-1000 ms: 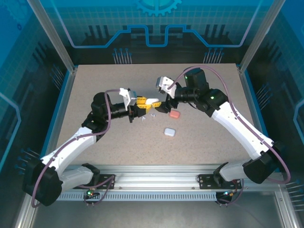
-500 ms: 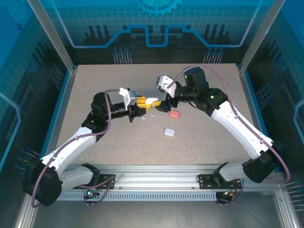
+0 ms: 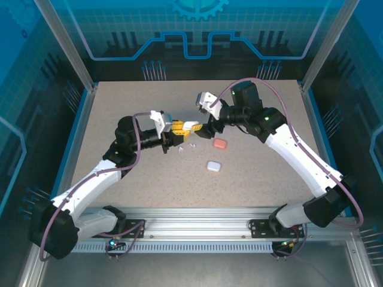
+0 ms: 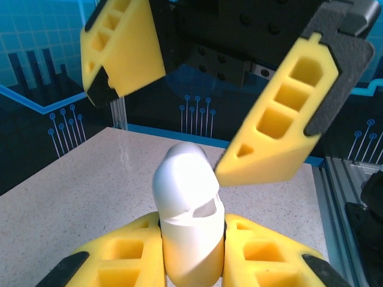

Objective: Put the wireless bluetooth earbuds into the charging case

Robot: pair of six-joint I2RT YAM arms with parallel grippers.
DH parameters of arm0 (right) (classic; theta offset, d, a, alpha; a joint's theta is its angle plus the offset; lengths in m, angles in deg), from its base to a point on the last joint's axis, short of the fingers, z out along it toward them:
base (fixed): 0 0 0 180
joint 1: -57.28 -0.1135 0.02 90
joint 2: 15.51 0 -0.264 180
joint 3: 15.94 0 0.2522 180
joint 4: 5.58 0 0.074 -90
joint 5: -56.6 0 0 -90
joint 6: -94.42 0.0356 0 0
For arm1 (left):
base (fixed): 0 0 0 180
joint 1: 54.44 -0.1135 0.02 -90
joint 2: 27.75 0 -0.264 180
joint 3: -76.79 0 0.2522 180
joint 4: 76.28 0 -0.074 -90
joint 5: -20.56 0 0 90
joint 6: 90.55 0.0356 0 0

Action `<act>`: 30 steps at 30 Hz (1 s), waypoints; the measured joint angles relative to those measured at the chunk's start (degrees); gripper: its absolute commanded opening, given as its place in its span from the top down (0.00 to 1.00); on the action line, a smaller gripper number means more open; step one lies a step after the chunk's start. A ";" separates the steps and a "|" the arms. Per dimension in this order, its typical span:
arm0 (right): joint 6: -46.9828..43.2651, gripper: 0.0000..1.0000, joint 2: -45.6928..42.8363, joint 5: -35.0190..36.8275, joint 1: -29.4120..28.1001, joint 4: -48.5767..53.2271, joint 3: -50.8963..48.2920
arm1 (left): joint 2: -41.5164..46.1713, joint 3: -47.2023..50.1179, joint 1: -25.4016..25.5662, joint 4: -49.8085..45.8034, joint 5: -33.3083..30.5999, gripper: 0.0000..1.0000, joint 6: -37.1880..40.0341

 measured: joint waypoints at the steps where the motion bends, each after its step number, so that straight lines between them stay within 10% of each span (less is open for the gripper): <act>1: 0.11 0.18 0.00 0.20 0.15 -0.02 0.35 | 0.00 0.00 0.00 -0.24 0.09 0.92 0.04; 18: 2.54 0.14 -4.63 -4.17 4.00 -2.97 -4.04 | 0.20 0.11 0.55 -0.61 -1.73 0.92 0.28; 30: 24.41 0.28 -2.14 5.88 8.87 -0.79 -4.07 | 10.64 6.54 0.55 -1.07 -8.24 0.92 1.53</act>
